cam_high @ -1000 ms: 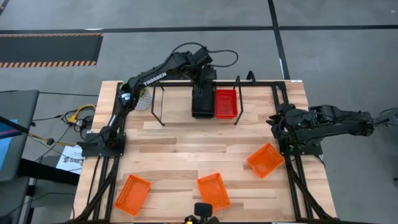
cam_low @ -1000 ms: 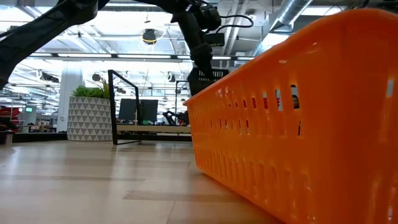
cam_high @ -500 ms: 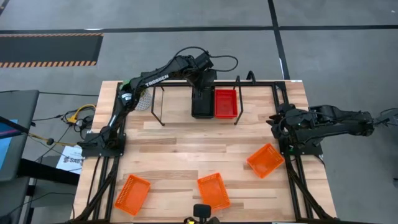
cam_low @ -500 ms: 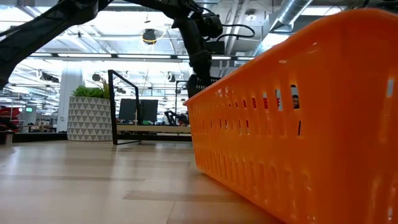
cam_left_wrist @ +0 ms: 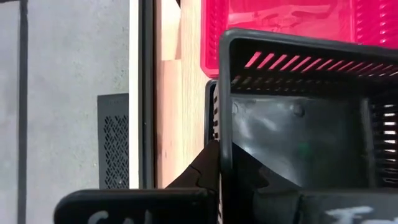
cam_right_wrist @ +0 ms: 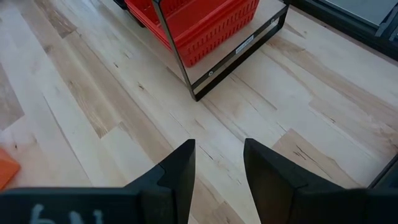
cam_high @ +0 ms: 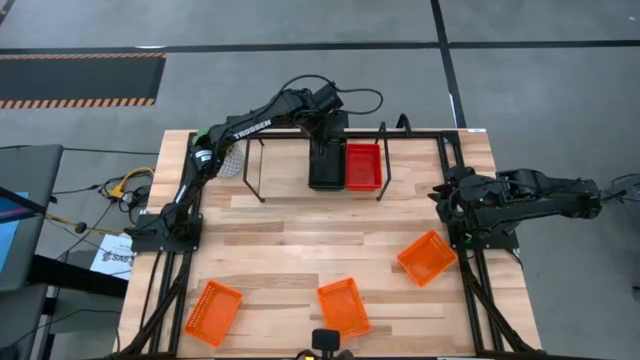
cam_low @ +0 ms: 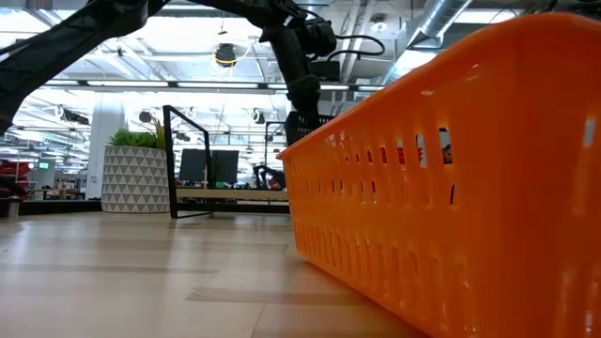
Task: Stack baskets on shelf by color
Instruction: Stack the black bin on top of the black bins on the shelf, then put the top right orange bin on the shelf
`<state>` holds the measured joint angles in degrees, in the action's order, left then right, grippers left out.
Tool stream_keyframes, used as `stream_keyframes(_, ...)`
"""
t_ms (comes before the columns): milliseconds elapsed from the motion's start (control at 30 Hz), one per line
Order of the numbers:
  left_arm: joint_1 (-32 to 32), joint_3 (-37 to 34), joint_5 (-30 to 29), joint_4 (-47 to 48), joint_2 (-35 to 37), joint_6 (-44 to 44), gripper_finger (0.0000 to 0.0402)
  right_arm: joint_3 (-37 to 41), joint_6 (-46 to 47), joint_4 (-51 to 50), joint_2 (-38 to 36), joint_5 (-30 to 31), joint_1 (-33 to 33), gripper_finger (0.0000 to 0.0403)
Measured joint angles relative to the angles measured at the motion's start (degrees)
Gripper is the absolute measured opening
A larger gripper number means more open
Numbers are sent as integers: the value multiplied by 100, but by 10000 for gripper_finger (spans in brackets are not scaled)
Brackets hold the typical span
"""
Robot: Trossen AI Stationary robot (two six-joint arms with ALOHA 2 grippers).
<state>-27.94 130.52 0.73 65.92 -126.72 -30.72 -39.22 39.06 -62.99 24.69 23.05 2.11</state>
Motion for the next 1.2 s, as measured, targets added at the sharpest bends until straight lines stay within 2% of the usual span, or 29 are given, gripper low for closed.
stream_keyframes(200,0,0,-2,6,-1,-16,23,0,8,0,0,0,0,159)
stream_keyframes(500,0,0,24,1,1,-40,88,0,6,1,0,-2,0,159)
stream_keyframes(733,24,111,-266,-173,1,47,120,0,1,1,0,-2,2,159)
stream_keyframes(900,145,452,417,-440,43,812,122,0,-4,0,0,-2,2,159)
stream_keyframes(1133,500,428,1866,-1403,125,3042,122,0,-3,1,0,-40,0,159)
stream_keyframes(1200,677,426,2049,-1646,115,3519,122,0,-3,-1,0,-43,1,159)
